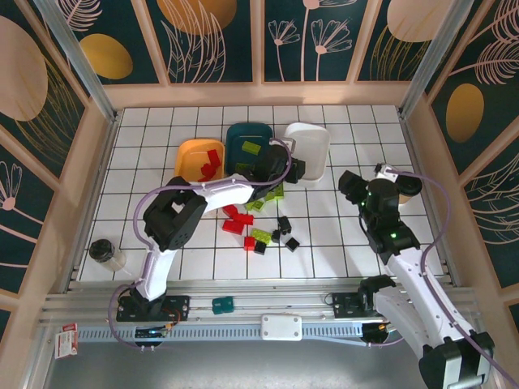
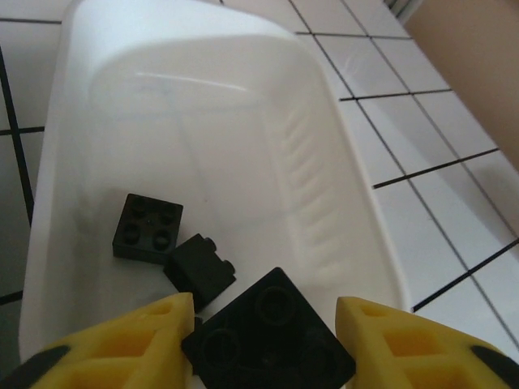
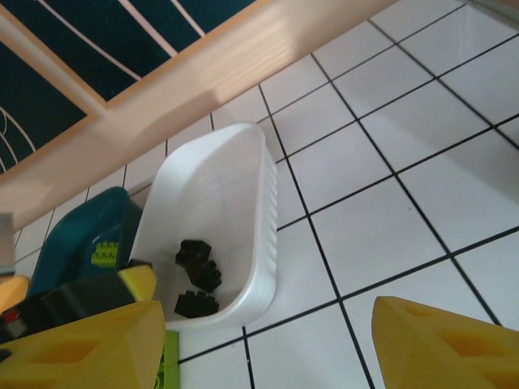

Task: Sort the legos into containers by color
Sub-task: Place the lego in the container, then pick up the lego from the bottom-center of the table.

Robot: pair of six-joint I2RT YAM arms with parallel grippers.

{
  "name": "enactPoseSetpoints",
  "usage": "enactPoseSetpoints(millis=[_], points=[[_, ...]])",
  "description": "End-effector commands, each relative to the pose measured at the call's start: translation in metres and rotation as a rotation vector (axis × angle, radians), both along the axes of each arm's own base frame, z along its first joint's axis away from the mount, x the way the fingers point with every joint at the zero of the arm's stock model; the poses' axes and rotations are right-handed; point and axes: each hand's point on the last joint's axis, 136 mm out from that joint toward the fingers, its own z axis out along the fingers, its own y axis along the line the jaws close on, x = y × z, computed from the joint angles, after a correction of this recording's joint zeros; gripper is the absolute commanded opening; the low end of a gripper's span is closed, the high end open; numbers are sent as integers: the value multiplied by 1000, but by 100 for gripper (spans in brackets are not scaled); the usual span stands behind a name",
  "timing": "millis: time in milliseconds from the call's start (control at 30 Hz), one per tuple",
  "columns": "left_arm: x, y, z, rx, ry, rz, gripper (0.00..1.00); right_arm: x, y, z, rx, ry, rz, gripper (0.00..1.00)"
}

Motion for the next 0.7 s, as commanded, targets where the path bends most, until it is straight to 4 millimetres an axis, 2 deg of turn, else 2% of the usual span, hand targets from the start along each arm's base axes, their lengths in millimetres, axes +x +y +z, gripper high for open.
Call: enactPoseSetpoints(millis=[0,100,233,333,433,533,600,667], points=[[3,-18,27,-72,-7,-38,58,1,12,-9,1,6,73,69],[0,-16,58,-115,-49,-38,70,-2,20,-22,8,39,121,69],[-12,2,98,-170,-104,-23,81,-8,34,-27,13,46,195,69],[-33,22,121,-237,-123,-18,90,-20,61,-36,9,79,314,68],[-59,46,142,-306,-134,-20,97,-37,96,-55,-26,150,446,68],[-85,70,145,-342,-121,-21,99,-62,127,-84,-79,252,573,68],[-105,90,134,-352,-99,-13,99,-81,143,-106,-111,327,646,68],[-120,108,124,-350,-83,-2,99,-97,151,-126,-138,396,683,68]])
